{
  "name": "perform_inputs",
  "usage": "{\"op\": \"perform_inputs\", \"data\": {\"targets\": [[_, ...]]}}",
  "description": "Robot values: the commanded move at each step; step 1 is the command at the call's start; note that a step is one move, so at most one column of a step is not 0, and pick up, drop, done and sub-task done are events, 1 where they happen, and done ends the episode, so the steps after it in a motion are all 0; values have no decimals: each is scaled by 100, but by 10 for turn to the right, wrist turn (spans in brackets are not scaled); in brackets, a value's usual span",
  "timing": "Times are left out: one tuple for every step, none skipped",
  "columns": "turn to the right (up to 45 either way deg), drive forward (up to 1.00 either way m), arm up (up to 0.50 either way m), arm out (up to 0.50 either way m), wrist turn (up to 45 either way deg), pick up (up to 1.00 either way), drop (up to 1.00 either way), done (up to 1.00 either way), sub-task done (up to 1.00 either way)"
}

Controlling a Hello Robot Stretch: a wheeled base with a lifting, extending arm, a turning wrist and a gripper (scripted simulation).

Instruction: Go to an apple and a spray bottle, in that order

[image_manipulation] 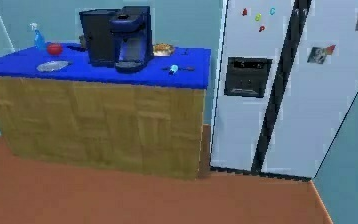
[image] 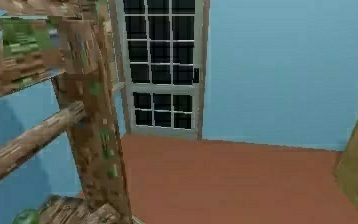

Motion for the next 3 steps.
{"op": "perform_inputs", "data": {"targets": [[450, 0, 0, 0, 0, 0, 0, 0, 0], [0, 75, 0, 0, 0, 0, 0, 0, 0], [-150, 0, 0, 0, 0, 0, 0, 0, 0]]}}
